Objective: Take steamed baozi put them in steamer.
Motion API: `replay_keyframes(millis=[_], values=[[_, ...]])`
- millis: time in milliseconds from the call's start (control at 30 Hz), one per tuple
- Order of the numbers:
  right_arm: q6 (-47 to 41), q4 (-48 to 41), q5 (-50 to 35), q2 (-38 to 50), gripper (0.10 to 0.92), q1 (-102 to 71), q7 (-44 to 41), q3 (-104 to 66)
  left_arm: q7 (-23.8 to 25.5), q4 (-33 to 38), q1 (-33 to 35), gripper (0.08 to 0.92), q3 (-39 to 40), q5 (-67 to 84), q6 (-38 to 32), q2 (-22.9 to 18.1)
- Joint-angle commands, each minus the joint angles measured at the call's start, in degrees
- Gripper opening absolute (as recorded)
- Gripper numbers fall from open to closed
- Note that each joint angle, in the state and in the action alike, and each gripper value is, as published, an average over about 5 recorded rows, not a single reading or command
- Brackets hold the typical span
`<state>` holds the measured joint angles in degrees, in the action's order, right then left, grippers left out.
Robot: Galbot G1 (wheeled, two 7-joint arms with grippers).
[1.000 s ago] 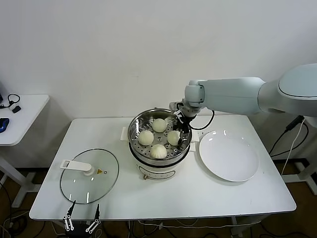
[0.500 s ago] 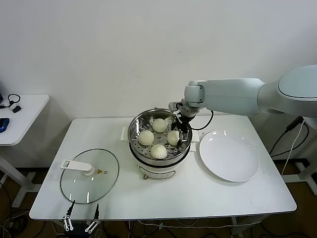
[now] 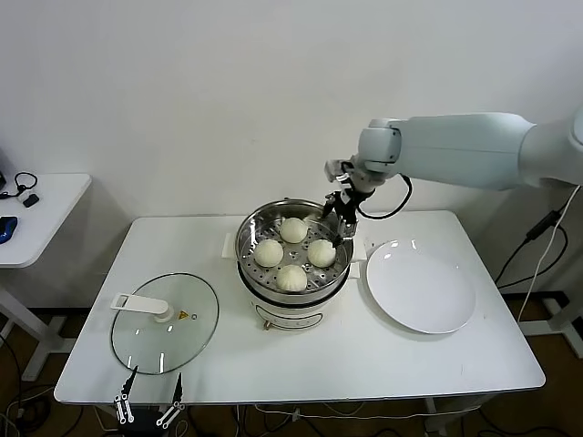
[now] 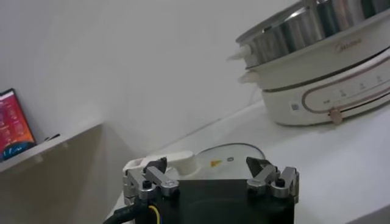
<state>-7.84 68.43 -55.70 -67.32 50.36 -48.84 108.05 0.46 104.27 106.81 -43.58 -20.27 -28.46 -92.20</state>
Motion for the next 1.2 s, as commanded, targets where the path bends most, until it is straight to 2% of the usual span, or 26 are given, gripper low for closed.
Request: replay_keyframes(millis=[33,333,500,633,700,900,1033,1200], values=[[-2.1,11.6,-1.4,15.9,0.823,2.4,18.7,-6.7,-0.4,0.7,0.0,0.823,0.0,-0.1,0.2,-0.3],[-7.6,26.0,3.4,32.9,0.823,-9.9,37.6,-26.7,-0.5,1.2,-0.9,0.823,-0.1,0.4,1.3,-0.3],[-10.9,36.0,8.7,42.0,0.823,-31.8,47.9,-50.1,-0.5,1.5,-1.2,0.823,-0.3,1.1,1.7,-0.2],[-16.4,44.8,17.5,46.6,0.823,-50.5,56.9,-66.4,-0.4,1.5,-1.5,0.823,-0.2,1.3,1.8,-0.3],[-14.9,47.8,19.5,47.8,0.823,-58.4,60.9,-72.1,-0.5,1.3,-1.7,0.823,-0.2,1.5,1.8,-0.4],[-6.4,50.3,20.7,43.2,0.823,-88.2,64.3,-100.8,-0.6,1.1,-1.8,0.823,0.0,1.8,1.4,-0.7],[-2.5,50.5,23.6,34.4,0.823,-105.2,62.2,-119.3,-0.9,1.1,-1.6,0.823,-0.2,1.9,0.9,-1.0],[6.7,50.4,33.6,21.0,0.823,-120.9,57.4,-133.2,-1.1,1.4,-1.6,0.823,-0.1,2.2,0.3,-1.6]])
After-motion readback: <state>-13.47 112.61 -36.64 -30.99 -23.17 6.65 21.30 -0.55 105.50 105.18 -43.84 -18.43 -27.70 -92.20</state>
